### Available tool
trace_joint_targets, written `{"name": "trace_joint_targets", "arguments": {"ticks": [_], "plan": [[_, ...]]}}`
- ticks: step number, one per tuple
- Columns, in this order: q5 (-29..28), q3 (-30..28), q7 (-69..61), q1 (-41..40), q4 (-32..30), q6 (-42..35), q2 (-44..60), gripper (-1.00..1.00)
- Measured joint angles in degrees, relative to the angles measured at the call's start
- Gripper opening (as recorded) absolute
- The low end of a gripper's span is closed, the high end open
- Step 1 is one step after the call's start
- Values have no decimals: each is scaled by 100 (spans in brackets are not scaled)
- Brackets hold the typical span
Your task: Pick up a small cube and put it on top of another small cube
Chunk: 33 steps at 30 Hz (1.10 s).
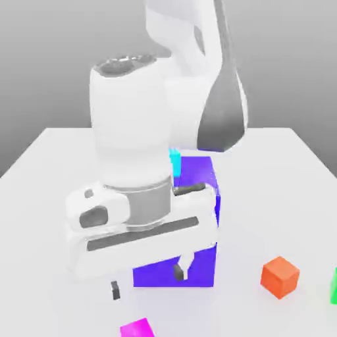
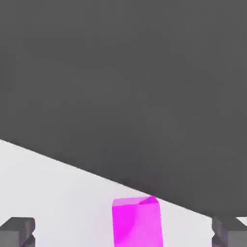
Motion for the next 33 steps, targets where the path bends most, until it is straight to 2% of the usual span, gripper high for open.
{"name": "trace_joint_targets", "arguments": {"ticks": [2,6,7,14,18,29,33], "plan": [[-103,-28,-102,-19,-4,157,383,0],[66,168,-307,-187,145,738,1212,0],[96,237,-331,-249,180,863,1378,-100],[100,245,-335,-255,183,873,1397,-100],[-144,44,-159,-101,23,326,689,-100],[-1015,1403,-741,1488,-70,-234,35,-100],[-1517,1856,-889,2217,147,0,480,-100]]}}
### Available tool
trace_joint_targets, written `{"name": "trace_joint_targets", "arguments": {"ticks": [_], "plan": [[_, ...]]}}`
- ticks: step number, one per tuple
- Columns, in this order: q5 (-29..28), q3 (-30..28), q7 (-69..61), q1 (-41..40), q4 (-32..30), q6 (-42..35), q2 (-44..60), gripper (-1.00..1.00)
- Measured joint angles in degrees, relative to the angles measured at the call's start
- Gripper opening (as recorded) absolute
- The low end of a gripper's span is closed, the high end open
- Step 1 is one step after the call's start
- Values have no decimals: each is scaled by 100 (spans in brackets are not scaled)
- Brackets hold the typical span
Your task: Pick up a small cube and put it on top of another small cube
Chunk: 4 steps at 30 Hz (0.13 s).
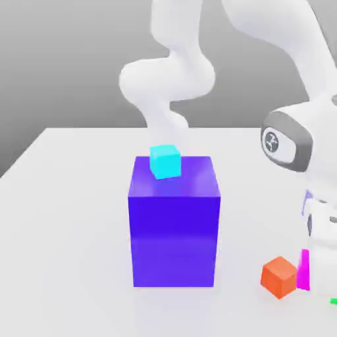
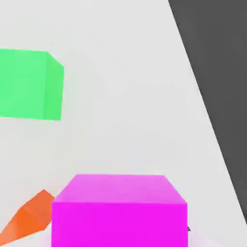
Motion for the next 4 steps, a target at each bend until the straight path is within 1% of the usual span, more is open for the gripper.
{"name": "trace_joint_targets", "arguments": {"ticks": [1,4], "plan": [[-121,22,11,137,65,146,212,100],[-121,22,11,137,65,146,212,100]]}}
